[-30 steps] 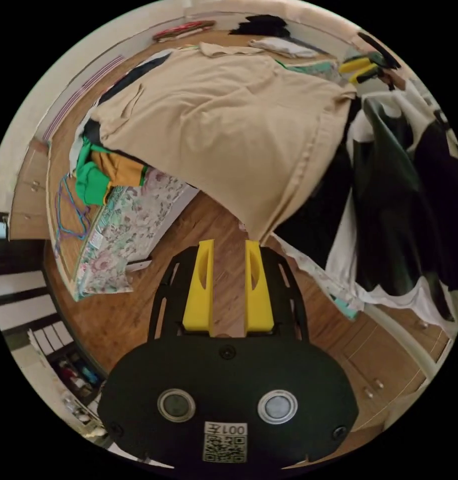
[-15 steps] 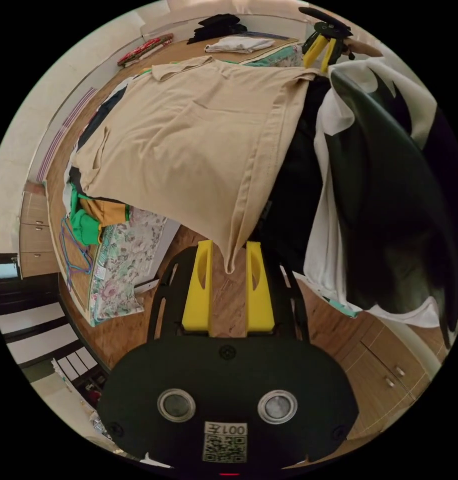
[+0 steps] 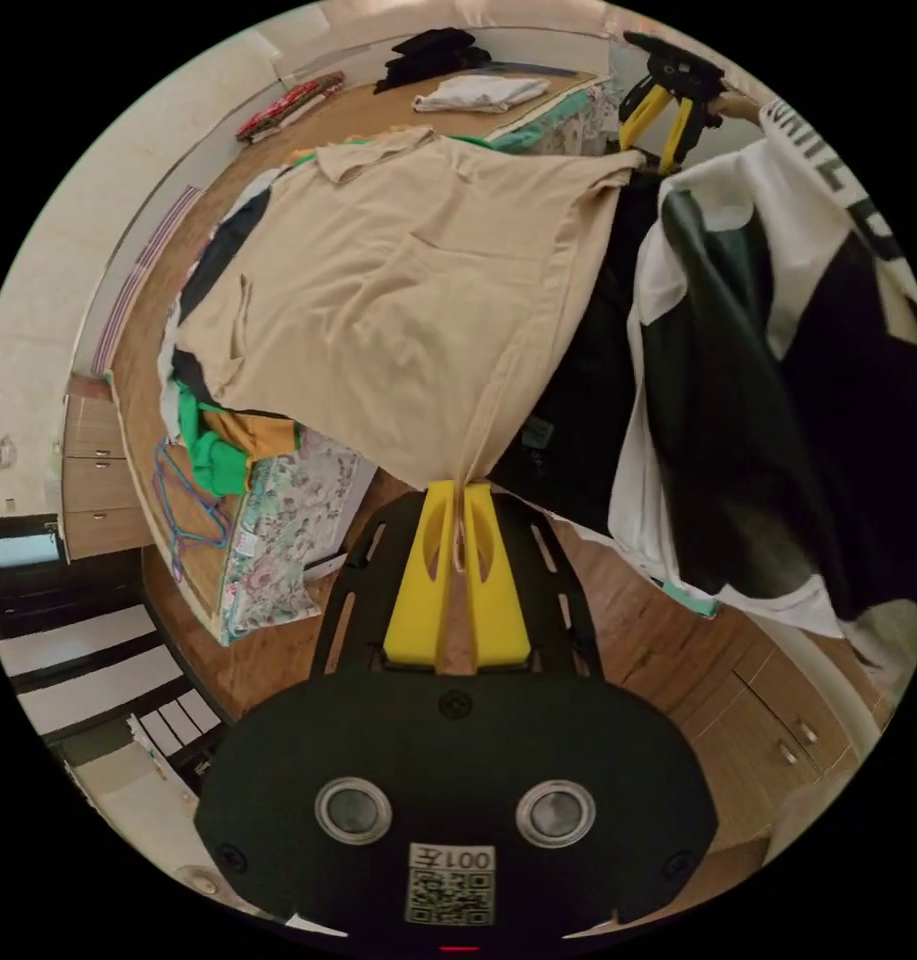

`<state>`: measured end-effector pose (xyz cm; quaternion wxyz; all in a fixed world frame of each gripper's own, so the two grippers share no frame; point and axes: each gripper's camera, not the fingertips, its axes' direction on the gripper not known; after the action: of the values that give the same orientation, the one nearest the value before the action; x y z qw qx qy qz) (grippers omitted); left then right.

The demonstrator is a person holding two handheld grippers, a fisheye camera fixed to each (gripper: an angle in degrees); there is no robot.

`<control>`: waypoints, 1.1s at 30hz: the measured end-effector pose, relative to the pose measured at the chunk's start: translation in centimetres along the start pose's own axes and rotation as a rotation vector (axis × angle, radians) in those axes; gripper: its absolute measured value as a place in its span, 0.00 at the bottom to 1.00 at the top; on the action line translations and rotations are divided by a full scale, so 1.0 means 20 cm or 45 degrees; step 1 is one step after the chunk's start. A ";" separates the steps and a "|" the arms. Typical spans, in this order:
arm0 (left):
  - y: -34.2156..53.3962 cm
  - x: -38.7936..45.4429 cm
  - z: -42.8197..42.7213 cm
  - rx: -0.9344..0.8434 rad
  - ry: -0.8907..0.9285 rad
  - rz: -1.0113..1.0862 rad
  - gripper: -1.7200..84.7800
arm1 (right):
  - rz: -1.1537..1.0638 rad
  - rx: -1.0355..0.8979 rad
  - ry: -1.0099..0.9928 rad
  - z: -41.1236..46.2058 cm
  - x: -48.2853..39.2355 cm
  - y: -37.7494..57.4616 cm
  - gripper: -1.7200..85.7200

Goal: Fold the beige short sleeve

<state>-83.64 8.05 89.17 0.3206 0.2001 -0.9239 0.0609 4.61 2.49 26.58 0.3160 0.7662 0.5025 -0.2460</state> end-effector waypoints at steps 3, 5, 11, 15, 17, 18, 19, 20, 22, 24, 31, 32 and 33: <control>0.05 0.06 -0.14 0.053 -0.108 -0.008 0.01 | 0.010 0.017 0.027 0.12 -0.04 -0.02 0.15; 0.07 0.10 -0.19 0.048 -0.181 -0.017 0.01 | -0.006 0.005 0.047 0.18 -0.06 -0.03 0.12; 0.14 0.17 -0.21 0.040 -0.240 -0.115 0.01 | 0.027 0.078 0.227 0.20 -0.09 0.10 0.04; 0.15 0.21 -0.20 0.056 -0.239 -0.148 0.01 | 0.182 0.269 0.296 0.09 -0.05 0.26 0.03; 0.16 0.22 -0.20 0.070 -0.234 -0.165 0.01 | 0.263 0.376 0.208 0.03 0.00 0.35 0.03; 0.16 0.23 -0.20 0.069 -0.234 -0.177 0.01 | 0.307 0.474 0.101 0.00 0.04 0.42 0.03; 0.17 0.23 -0.19 0.060 -0.231 -0.184 0.01 | 0.340 0.556 -0.015 -0.02 0.09 0.49 0.03; 0.18 0.23 -0.19 0.063 -0.219 -0.184 0.01 | 0.355 0.590 -0.064 -0.02 0.11 0.52 0.03; 0.19 0.23 -0.16 0.104 -0.140 -0.208 0.01 | 0.415 0.648 -0.235 0.05 0.21 0.62 0.03; 0.19 0.24 -0.12 0.106 -0.086 -0.216 0.01 | 0.460 0.599 -0.328 0.16 0.27 0.64 0.03; 0.19 0.34 0.07 0.002 -0.017 -0.196 0.01 | 0.451 0.336 -0.304 0.54 0.24 0.55 0.04; 0.18 0.34 0.08 -0.001 -0.014 -0.198 0.01 | 0.437 0.334 -0.317 0.56 0.24 0.55 0.04; 0.18 0.34 0.10 -0.004 -0.007 -0.205 0.01 | 0.410 0.331 -0.329 0.60 0.23 0.53 0.05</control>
<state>-91.19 8.62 91.89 0.3222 0.2733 -0.9058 0.0331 15.48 -6.52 17.80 0.3116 0.8328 0.2934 -0.3512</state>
